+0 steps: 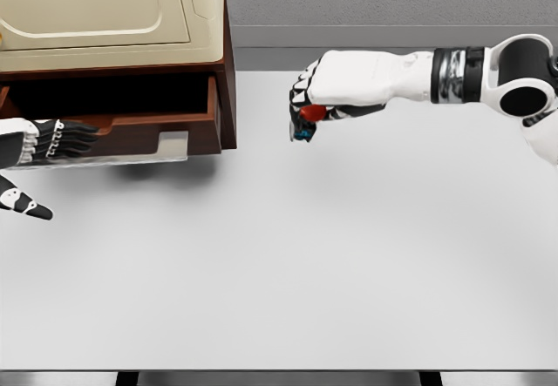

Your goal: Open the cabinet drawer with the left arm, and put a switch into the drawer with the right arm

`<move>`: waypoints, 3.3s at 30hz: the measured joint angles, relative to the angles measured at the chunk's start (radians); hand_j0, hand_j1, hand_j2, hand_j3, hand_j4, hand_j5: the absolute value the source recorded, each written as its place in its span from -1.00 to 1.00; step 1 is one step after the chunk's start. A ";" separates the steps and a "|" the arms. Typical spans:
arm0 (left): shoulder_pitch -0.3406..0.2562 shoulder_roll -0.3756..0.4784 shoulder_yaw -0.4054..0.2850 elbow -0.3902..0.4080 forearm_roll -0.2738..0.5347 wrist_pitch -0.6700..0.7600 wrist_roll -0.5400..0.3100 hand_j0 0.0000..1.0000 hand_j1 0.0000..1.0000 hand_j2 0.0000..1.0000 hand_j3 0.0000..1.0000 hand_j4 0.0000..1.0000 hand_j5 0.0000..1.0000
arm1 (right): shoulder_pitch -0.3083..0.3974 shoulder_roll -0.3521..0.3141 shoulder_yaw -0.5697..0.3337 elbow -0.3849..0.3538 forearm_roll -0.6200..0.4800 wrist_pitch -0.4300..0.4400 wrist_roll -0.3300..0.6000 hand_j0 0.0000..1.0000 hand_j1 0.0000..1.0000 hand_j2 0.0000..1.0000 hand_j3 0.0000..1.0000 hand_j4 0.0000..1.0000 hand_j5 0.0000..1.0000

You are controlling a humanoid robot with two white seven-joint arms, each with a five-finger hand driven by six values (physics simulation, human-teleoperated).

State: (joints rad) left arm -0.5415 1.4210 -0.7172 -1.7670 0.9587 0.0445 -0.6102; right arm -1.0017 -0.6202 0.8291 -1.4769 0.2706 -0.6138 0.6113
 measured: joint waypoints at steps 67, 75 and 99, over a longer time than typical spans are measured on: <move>-0.012 0.024 0.011 0.000 0.169 0.001 -0.001 1.00 1.00 1.00 1.00 1.00 1.00 | -0.287 0.443 0.111 0.365 0.004 0.000 0.000 -0.02 -0.02 -0.02 -0.02 -0.02 -0.02; -0.012 0.024 0.011 0.000 0.180 0.000 -0.001 1.00 1.00 1.00 1.00 1.00 1.00 | -0.285 0.470 0.109 0.417 0.021 -0.001 0.000 1.00 1.00 1.00 1.00 1.00 1.00; -0.190 -0.173 0.010 -0.002 0.237 0.003 -0.001 1.00 1.00 1.00 1.00 1.00 1.00 | -0.017 -0.151 0.096 0.095 -0.189 0.000 0.000 1.00 1.00 1.00 1.00 1.00 1.00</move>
State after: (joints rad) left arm -0.7317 1.2485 -0.7075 -1.7686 1.1954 0.0472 -0.6109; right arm -1.0186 -0.7710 0.9246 -1.3819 0.0819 -0.6142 0.6115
